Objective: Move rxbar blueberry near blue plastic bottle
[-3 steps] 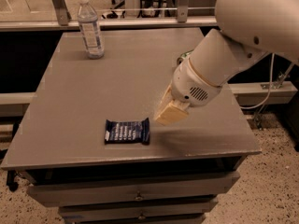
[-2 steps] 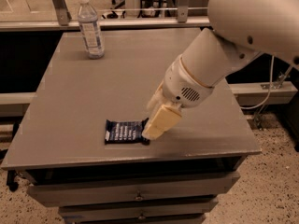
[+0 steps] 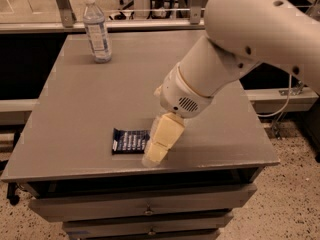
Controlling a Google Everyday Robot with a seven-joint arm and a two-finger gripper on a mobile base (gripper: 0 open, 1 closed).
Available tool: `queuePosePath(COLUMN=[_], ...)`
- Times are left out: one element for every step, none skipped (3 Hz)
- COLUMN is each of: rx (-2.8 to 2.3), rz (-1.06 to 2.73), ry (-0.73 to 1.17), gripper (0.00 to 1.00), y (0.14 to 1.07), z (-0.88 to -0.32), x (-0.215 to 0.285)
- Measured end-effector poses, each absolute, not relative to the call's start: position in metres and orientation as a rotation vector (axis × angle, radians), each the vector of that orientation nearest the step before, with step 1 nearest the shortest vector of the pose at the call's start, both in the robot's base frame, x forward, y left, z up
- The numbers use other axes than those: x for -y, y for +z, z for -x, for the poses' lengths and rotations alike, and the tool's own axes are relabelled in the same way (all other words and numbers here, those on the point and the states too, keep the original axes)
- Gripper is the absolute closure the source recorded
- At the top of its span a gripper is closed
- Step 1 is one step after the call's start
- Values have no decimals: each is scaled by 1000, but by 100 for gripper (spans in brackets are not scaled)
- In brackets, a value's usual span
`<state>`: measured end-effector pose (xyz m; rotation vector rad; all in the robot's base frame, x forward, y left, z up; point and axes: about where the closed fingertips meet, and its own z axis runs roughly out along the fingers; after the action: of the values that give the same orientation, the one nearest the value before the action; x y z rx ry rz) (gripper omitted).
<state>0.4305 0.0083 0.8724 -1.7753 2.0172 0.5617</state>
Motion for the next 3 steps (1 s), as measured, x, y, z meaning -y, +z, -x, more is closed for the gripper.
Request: queuePosePath(rx=[-2022, -2020, -2027], rz=[1775, 1773, 1771], ry=[562, 553, 552], gripper=[0, 18, 41], y=[861, 851, 840], z=[-430, -429, -428], x=[-16, -22, -25])
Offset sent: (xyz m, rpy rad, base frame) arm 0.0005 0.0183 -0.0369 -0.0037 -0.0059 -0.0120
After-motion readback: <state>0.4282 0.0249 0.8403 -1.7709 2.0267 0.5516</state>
